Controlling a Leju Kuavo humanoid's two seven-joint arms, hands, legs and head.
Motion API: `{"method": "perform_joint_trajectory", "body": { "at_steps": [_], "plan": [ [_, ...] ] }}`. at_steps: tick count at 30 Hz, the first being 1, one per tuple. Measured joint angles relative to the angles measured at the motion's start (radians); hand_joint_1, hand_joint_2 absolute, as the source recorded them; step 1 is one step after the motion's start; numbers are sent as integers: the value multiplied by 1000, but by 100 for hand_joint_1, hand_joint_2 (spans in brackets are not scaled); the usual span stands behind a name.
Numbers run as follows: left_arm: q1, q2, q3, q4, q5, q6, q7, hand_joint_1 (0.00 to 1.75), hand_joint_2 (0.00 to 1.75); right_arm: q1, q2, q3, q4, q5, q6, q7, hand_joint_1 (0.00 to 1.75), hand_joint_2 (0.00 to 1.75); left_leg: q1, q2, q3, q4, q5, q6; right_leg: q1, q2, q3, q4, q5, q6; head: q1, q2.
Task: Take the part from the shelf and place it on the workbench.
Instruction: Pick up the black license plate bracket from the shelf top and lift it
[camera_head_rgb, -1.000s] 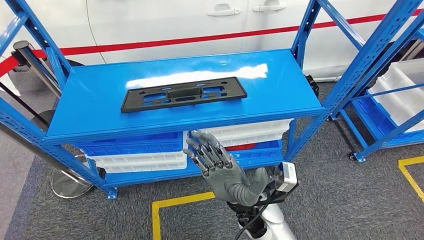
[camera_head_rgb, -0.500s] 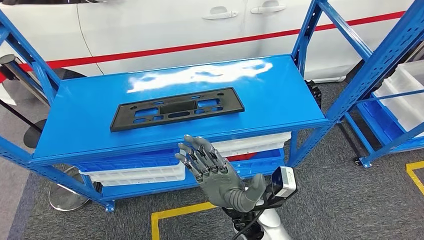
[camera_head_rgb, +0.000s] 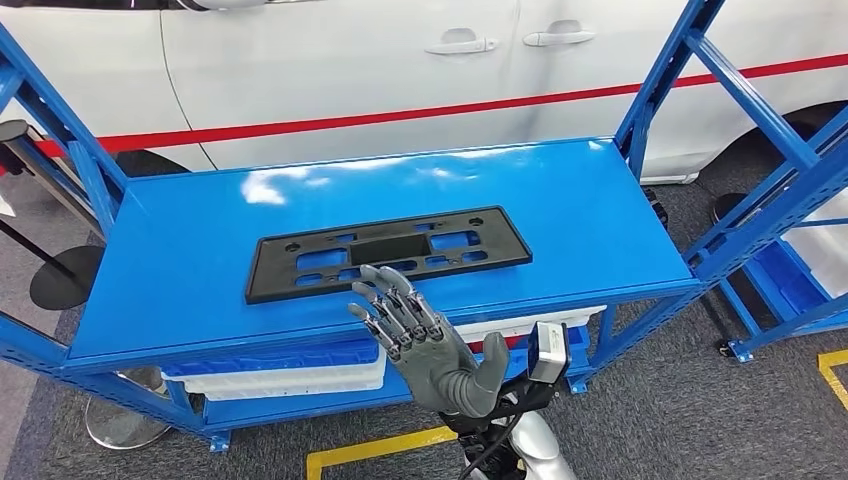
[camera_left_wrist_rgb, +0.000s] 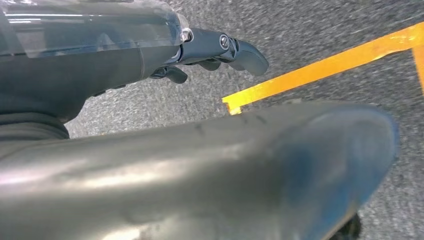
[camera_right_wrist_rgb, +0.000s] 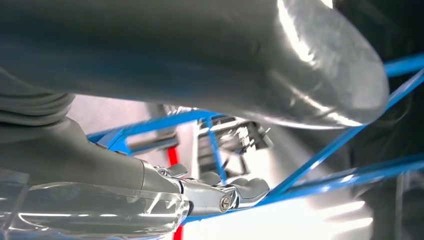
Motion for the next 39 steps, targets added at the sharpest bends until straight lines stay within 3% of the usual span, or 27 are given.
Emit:
{"method": "perform_joint_trajectory", "body": {
  "at_steps": [1,2,3,5,6,8,10,12,15,16,17,18,20,22,25,27,31,32,33,35,37,39],
  "plan": [
    [0,0,0,0,0,0,1,0,0,0,0,-1,1,-3,-22,17,0,0,-4,-1,7,0,-7,4,4,0,-32,28,-14,-4,0,0],
    [0,0,0,0,0,1,2,0,0,1,0,-2,3,-5,-47,36,0,0,-10,-3,16,0,-14,6,9,0,-47,23,-1,-10,0,0],
    [0,0,0,0,0,1,3,0,0,1,0,-2,4,-8,-74,57,0,0,-15,-5,25,-1,-21,9,15,0,-49,-10,34,-19,0,0],
    [1,-2,0,0,-2,3,2,0,0,1,0,-2,6,-11,-118,88,0,0,-24,-7,45,-3,-38,12,31,-2,-19,-133,130,-48,-1,0],
    [2,-3,1,0,-3,3,1,0,0,2,-1,-2,7,-12,-131,96,0,0,-26,-8,51,-3,-43,11,38,-4,-6,-182,151,-60,-2,0],
    [1,-6,1,0,-6,3,-2,0,0,4,-2,-1,8,-15,-139,103,0,87,-27,-8,59,-1,-48,4,47,-6,6,-223,160,-74,-3,0],
    [0,-6,1,0,-7,3,-3,0,0,6,-4,1,8,-23,-132,103,0,175,-29,-7,64,6,-49,-6,41,-4,19,-239,174,-78,-1,0],
    [0,-6,1,0,-5,2,-3,0,0,6,-6,6,8,-30,-122,101,0,175,-29,-7,54,44,-74,-18,30,-4,40,-253,178,-79,-5,0],
    [0,-6,2,0,-3,5,-4,0,0,9,-9,10,8,-9,-134,104,0,175,-14,-7,-33,201,-155,-39,23,-6,51,-260,175,-80,-9,0],
    [1,-6,2,0,-3,6,-5,0,0,12,-11,12,8,3,-143,104,0,175,-8,-6,-61,244,-168,-46,21,-5,51,-260,172,-78,-9,0],
    [2,-5,2,0,-3,6,-5,0,0,15,-13,12,8,14,-149,105,0,175,-1,-6,-76,256,-161,-54,19,-4,53,-260,170,-75,-9,0],
    [3,-5,3,0,-3,6,-6,0,0,17,-14,13,8,22,-154,104,0,175,5,-6,-71,229,-134,-62,16,-3,57,-259,167,-71,-9,0],
    [4,-5,3,0,-4,6,-6,0,0,18,-17,16,7,49,-163,98,0,175,15,-5,-22,100,-50,-76,10,-1,66,-255,158,-58,-9,0],
    [2,-6,2,1,-6,6,-7,0,0,18,-20,22,3,120,-194,84,0,175,14,-4,11,9,-20,-68,9,-1,67,-248,150,-45,-9,0],
    [2,-6,3,1,-7,4,-11,0,0,17,-28,35,-12,318,-303,69,0,175,9,-4,15,-2,-14,-35,10,-2,66,-248,145,-25,-9,0],
    [2,-6,4,1,-8,-1,-14,0,0,12,-36,47,-23,477,-397,65,0,175,10,-4,17,-6,-9,-19,7,-2,55,-219,123,-16,-9,0],
    [-1,-6,10,1,-6,-10,-21,0,0,0,-56,86,-31,708,-530,63,0,175,5,-3,18,-8,-10,-5,5,-2,-64,19,14,-8,-8,0],
    [-1,-6,11,1,-6,-11,-23,0,0,0,-59,93,-31,729,-540,63,0,175,4,-4,18,-8,-11,-5,5,-2,-85,56,5,-8,-8,0],
    [-1,-6,12,1,-5,-12,-23,0,0,-1,-62,98,-31,738,-546,63,0,175,3,-4,19,-8,-11,-4,5,-2,-91,61,15,-10,-8,0],
    [-1,-6,15,1,-3,-12,-24,0,0,-4,-66,105,-31,755,-558,63,0,175,0,-7,24,-8,-13,-4,7,-2,-56,-22,75,-18,-8,0],
    [-1,-8,18,1,0,-16,-28,0,0,-13,-71,117,-34,812,-598,64,0,175,-4,-9,28,-8,-16,-6,14,-3,9,-165,142,-33,-8,0],
    [-2,-10,21,1,2,-21,-35,0,0,-27,-76,136,-35,911,-673,65,0,175,-6,-9,28,-8,-18,-13,22,-3,40,-237,162,-41,-9,0]
  ]
}}
